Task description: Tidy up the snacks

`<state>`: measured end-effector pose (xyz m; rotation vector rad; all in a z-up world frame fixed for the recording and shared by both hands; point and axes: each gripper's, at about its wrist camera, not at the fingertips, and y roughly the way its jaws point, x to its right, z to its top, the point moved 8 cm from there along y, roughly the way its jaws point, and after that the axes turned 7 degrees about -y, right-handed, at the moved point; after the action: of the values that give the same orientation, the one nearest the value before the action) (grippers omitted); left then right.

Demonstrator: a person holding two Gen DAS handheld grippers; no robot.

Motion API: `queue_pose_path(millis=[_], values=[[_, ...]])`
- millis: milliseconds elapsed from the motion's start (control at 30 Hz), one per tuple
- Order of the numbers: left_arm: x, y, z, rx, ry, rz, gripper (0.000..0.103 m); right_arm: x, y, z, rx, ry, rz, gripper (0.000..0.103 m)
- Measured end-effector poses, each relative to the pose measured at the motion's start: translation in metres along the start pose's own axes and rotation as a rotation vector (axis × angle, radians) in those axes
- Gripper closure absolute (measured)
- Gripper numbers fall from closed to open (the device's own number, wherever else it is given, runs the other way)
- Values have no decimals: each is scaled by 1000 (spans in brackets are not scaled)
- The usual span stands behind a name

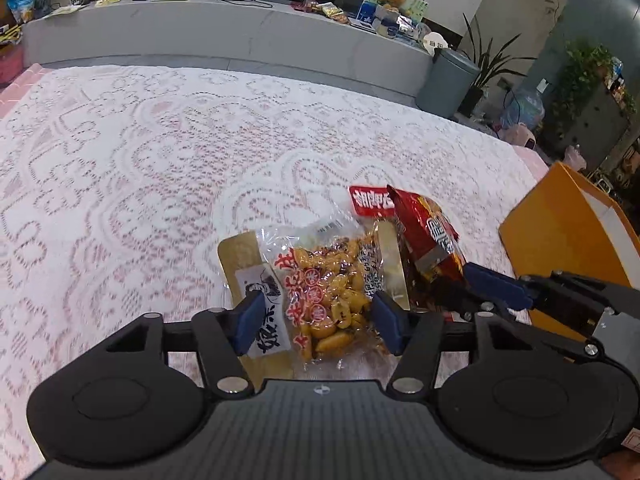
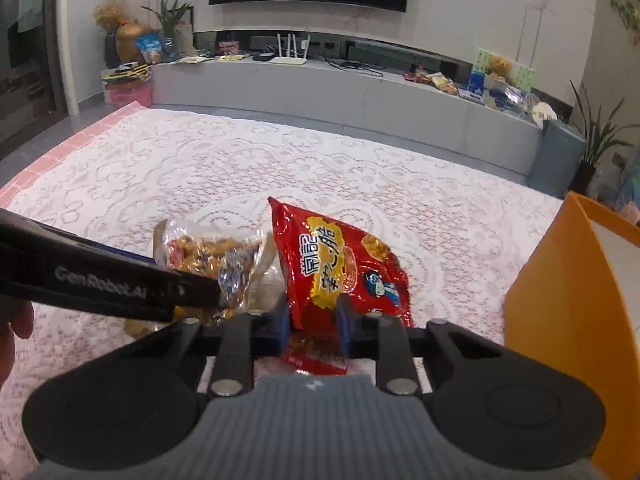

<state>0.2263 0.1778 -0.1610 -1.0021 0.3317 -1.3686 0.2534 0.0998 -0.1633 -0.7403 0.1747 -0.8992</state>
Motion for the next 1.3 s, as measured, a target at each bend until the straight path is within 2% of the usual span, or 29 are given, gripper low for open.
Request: queue_pose_path(millis=[67, 167, 300, 467, 600, 700, 800, 833, 1000, 1067, 1133, 1233, 1300], values=[[4, -5, -5, -6, 14, 3, 44, -3, -7, -1, 5, -29, -9, 90], [5, -11, -13, -32, 20, 23, 73, -8, -17, -5, -3, -58, -3, 93], [3, -14, -29, -94, -3, 14, 74, -14, -32, -15, -33, -86, 21, 94], [4, -26, -34, -94, 2, 19, 73, -29, -46, -29, -93, -117, 83, 95], [9, -24, -45, -140, 32, 9, 71, -45, -50, -37, -120, -168, 142, 92], [11, -24, -55, -159, 58, 18, 69, -46, -48, -43, -152, -168, 148, 84], [12, -29, -54, -134, 78, 21, 58, -40, -53, -44, -156, -120, 170, 77], [11, -31, -53, -121, 82, 25, 57, -37, -55, -43, -151, -108, 170, 70], [8, -38, -42, -69, 64, 26, 56, -25, -63, -37, -124, -1, 201, 56], [5, -40, -37, -47, 54, 25, 56, -19, -64, -34, -113, 60, 209, 45], [2, -42, -33, -27, 38, 15, 56, -12, -64, -33, -103, 123, 205, 40], [-2, -46, -23, 25, 10, 8, 56, -3, -59, -35, -112, 186, 171, 38], [-2, -44, -16, 49, 27, 8, 56, 3, -54, -40, -132, 235, 142, 35]])
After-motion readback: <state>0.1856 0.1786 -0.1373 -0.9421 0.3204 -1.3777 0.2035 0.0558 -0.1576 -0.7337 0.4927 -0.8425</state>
